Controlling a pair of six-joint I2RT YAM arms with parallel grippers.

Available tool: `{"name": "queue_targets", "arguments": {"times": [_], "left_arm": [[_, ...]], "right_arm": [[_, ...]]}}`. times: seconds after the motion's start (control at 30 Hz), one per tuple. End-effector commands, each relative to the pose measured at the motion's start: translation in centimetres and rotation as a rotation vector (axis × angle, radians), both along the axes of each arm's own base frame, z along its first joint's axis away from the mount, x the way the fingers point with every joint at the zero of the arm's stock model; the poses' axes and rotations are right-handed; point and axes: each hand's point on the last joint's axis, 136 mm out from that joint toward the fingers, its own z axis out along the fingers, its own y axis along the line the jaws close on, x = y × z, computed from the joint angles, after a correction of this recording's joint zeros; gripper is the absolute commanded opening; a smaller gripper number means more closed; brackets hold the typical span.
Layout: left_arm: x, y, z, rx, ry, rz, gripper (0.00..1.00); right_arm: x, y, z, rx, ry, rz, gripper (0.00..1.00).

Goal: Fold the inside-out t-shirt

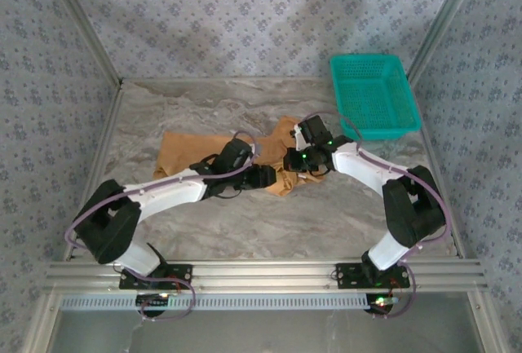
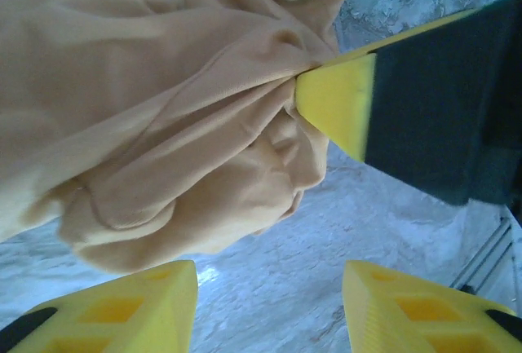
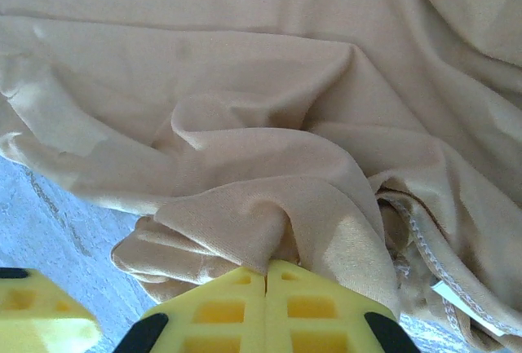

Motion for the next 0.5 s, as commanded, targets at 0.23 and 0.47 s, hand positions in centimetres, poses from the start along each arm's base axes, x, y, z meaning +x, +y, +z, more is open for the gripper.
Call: {"name": "queue_targets", "arguments": {"times": [0.23,0.47], "left_arm": [[3.6,-3.0,-1.9,-0.081,0.09,0.15,0.47],[4.4,-3.3,-3.4,-0.06,0.103,0.18,0.37]], "right_arm": [[-1.0,0.2,0.8,0.03,-0.011,0.0,0.0],[-1.8,0.2,0.4,0.027,-0.004,0.011,0.0]]}}
